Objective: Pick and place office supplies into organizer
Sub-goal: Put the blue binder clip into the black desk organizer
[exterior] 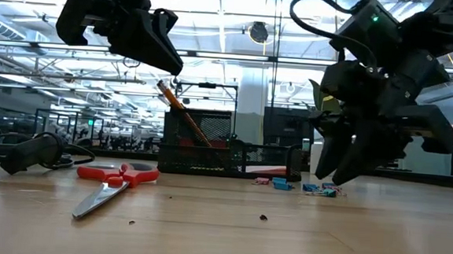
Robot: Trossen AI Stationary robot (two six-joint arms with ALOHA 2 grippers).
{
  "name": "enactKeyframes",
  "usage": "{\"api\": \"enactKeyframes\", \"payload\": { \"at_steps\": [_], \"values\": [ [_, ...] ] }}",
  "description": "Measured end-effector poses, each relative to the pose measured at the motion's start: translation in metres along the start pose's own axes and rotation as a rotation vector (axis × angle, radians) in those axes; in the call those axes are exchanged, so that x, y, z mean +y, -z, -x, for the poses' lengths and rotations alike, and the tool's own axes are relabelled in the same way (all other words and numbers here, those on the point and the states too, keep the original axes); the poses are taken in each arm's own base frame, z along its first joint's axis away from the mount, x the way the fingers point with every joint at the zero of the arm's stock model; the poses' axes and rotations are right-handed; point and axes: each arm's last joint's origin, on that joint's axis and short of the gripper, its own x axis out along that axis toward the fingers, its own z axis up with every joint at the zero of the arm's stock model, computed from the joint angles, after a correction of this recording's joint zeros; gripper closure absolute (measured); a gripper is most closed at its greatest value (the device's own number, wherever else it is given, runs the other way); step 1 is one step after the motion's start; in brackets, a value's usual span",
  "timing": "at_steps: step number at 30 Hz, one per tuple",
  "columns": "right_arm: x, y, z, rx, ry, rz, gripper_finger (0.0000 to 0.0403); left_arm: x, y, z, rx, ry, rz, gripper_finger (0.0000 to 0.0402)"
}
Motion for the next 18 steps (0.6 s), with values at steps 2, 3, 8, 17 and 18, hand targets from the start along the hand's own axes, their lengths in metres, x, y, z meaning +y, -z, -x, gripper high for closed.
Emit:
{"api": "enactKeyframes", "payload": {
  "at_steps": [2, 3, 8, 17, 18],
  "values": [
    [-0.0019, -0.0007, 0.0001, -0.010, 0.005, 0.002, 0.0266, 0.0012, 0.0004, -0.0003, 0.002, -0.003, 0.002, 0.0355],
    [-0.0023, -0.0013, 0.0001, -0.016, 0.008, 0.002, 0.0266, 0.0020, 0.0007, -0.0005, 0.003, -0.005, 0.007, 0.0355],
    [-0.0010, -0.0037, 0.0002, -0.048, -0.043, -0.020, 0.0266, 0.0064, 0.0023, -0.0016, 0.010, -0.016, 0.032, 0.0355],
    [0.0006, -0.0032, 0.0000, -0.047, -0.092, -0.066, 0.0270, 0.0077, 0.0028, -0.0020, 0.009, -0.014, 0.048, 0.0355],
    [0.0006, -0.0027, -0.0009, -0.044, -0.092, -0.067, 0.0270, 0.0077, 0.0028, -0.0020, 0.010, -0.013, 0.050, 0.0355]
  ]
}}
